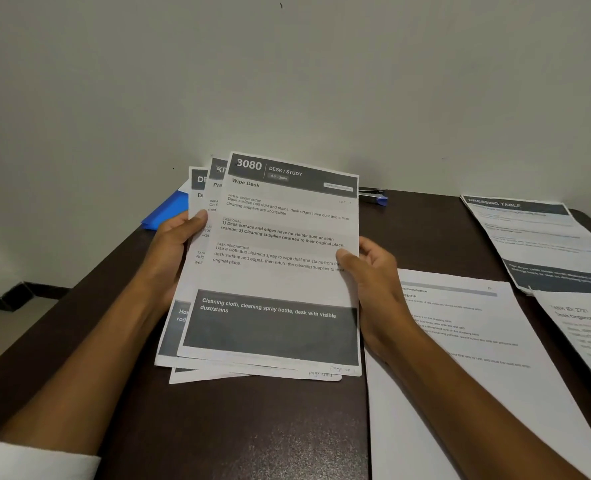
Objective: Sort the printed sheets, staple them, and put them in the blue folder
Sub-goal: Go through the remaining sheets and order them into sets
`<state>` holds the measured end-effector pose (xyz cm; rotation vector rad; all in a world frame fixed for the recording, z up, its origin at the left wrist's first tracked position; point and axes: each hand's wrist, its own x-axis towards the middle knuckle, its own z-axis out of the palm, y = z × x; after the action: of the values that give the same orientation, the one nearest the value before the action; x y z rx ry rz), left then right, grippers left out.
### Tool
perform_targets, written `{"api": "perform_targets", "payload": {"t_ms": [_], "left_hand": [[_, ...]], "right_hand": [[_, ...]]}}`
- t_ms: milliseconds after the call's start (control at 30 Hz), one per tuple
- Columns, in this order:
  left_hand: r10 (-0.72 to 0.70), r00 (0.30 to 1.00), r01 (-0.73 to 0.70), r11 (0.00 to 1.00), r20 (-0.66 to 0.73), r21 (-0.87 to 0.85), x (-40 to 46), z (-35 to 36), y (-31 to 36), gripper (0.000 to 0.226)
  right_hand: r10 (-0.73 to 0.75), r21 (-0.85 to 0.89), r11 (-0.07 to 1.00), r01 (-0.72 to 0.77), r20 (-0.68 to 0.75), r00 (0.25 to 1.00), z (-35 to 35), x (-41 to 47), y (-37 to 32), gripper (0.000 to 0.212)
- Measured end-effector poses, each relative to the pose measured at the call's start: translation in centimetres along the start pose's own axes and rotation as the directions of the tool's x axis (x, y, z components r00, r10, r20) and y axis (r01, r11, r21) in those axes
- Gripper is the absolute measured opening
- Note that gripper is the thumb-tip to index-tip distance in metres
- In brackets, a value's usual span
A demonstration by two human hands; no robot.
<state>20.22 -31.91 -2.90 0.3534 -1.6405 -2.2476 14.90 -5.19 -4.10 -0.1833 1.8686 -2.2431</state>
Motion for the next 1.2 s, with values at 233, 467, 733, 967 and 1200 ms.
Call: {"api": "perform_targets", "payload": {"t_ms": [233, 467, 733, 967, 1200], "left_hand": [[0.028, 0.998, -0.030, 0.999, 0.047, 0.036, 0.3, -0.3, -0.4, 0.032], [0.056, 0.998, -0.056, 0.998, 0.019, 0.012, 0.9, -1.6, 0.1, 0.032], [0.057, 0.998, -0.057, 0.995, -0.005, -0.078, 0.7, -1.8, 0.7, 0.030], [0.037, 0.999, -0.037, 0.995, -0.007, -0.091, 0.7, -1.8, 0.6, 0.042], [0.042, 0.999, -0.042, 0.997, 0.001, -0.067, 0.5, -0.8, 0.2, 0.033]], "right_hand": [[-0.106, -0.025, 0.994, 0.105, -0.039, 0.994, 0.1, -0.2, -0.2, 0.022], [-0.288, 0.070, 0.913, 0.402, -0.589, 0.755, -4.8, 3.3, -2.4, 0.025], [-0.187, 0.136, 0.920, 0.368, -0.673, 0.716, -8.0, 3.9, -2.3, 0.031], [-0.194, 0.030, 0.975, 0.222, -0.379, 0.905, -5.1, 2.3, -2.7, 0.022], [-0.175, -0.071, 0.982, 0.174, -0.013, 0.984, -1.2, -0.1, -1.9, 0.023]]}}
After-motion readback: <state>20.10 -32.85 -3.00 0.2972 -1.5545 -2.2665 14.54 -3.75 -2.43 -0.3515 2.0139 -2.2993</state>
